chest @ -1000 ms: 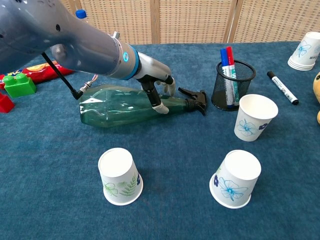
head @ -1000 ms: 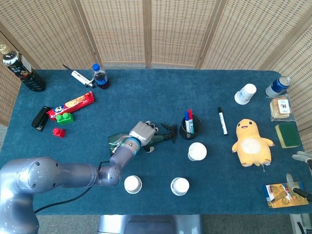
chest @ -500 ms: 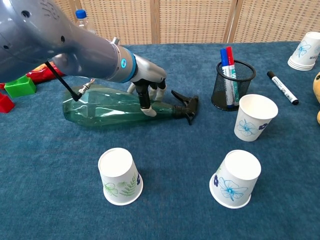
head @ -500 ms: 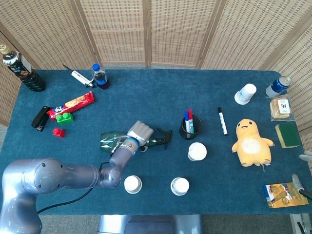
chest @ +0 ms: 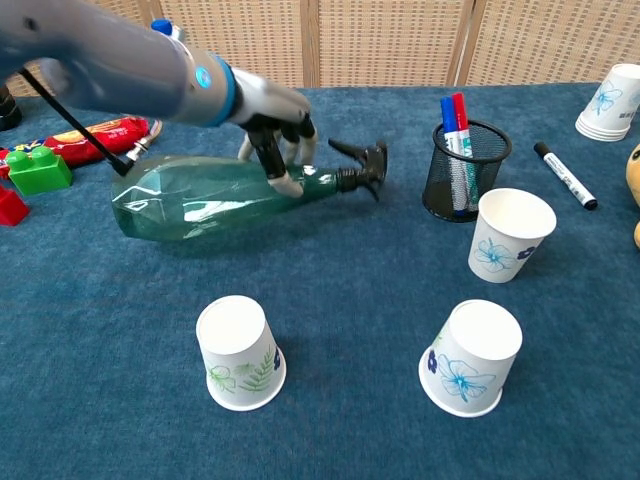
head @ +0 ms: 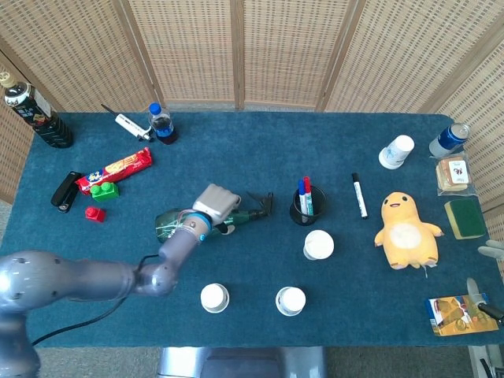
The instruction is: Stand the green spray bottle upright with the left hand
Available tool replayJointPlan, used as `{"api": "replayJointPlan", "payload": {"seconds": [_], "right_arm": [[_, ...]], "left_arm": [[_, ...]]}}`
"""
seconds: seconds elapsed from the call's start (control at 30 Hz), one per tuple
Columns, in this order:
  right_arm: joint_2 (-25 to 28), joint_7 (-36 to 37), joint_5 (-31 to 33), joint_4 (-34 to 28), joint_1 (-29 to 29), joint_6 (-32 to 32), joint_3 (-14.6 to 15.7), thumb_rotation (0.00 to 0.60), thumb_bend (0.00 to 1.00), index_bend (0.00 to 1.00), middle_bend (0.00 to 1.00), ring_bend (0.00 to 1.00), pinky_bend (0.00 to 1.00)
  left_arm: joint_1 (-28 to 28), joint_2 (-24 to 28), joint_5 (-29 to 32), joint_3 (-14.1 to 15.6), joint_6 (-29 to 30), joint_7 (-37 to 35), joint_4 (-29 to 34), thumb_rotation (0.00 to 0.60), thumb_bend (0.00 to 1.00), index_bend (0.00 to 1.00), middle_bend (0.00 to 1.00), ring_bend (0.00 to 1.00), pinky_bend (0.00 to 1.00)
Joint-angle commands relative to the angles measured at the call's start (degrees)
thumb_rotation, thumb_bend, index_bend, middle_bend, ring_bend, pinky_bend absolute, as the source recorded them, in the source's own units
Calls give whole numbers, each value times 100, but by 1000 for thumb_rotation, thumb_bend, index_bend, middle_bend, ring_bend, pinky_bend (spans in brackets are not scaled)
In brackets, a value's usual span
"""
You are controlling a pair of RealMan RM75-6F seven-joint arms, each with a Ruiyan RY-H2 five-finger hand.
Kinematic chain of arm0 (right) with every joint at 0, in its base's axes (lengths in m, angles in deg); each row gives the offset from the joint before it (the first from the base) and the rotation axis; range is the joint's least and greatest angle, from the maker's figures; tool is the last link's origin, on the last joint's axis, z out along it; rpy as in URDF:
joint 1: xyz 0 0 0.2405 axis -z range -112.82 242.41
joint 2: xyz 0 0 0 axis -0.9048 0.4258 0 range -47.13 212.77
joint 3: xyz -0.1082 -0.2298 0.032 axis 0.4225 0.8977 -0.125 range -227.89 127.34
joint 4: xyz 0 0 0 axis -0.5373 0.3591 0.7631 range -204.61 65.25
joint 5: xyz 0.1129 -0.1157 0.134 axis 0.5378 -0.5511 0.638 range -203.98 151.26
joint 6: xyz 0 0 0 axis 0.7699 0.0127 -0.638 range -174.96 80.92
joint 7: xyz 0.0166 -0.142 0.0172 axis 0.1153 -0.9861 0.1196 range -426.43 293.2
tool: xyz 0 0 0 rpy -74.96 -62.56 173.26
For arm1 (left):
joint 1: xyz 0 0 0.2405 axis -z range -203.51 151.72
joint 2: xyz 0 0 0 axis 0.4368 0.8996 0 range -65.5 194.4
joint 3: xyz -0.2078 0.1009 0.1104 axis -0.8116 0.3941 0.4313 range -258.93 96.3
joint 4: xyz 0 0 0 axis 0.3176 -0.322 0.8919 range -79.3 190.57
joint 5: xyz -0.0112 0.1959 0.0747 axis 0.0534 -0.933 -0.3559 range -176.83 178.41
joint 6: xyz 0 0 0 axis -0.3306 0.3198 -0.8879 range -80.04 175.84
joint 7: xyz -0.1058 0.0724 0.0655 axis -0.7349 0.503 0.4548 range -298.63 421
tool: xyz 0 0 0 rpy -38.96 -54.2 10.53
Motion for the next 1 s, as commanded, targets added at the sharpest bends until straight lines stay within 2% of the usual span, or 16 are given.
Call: {"api": "replayJointPlan", "payload": {"seconds": [0.03, 0.2, 0.27, 0.47, 0.57, 0.63, 0.77, 1.0], "right_arm": [[-23, -45, -16, -19, -44, 48, -11, 600, 390, 307, 271, 107, 214], [-50, -165, -70, -99, -145, 138, -37, 600, 390, 307, 271, 107, 214], [-61, -229, -84, -141, -181, 168, -46, 600, 390, 306, 271, 107, 214], [-90, -427, -127, -277, -285, 265, -61, 600, 390, 305, 272, 107, 214], [-95, -513, -142, -349, -327, 301, -70, 600, 390, 305, 271, 107, 214], [-96, -565, -137, -400, -351, 325, -74, 600, 389, 304, 271, 107, 215], [-117, -665, -131, -481, -395, 366, -79, 600, 389, 304, 271, 107, 216], [-139, -751, -93, -541, -426, 400, -80, 600, 389, 303, 271, 107, 216]], "left_arm": [[-1091, 798, -1630, -524, 339, -1481, 638, 565, 498, 523, 508, 516, 644], [-2221, 1291, -3268, -938, 698, -3339, 962, 565, 496, 513, 493, 507, 590], [-2676, 1401, -3916, -1044, 869, -4217, 1009, 566, 495, 509, 488, 504, 610], [-3684, 1475, -5559, -1107, 1333, -6804, 747, 566, 494, 502, 481, 480, 614], [-4014, 1376, -6068, -1107, 1709, -7781, 492, 559, 495, 496, 473, 467, 610], [-4178, 1267, -6367, -1094, 1983, -8226, 252, 555, 494, 490, 469, 460, 600], [-4418, 969, -6735, -1054, 2468, -8621, -204, 548, 492, 482, 463, 444, 565], [-4605, 375, -7070, -1029, 3055, -8638, -921, 542, 483, 478, 458, 430, 566]]}}
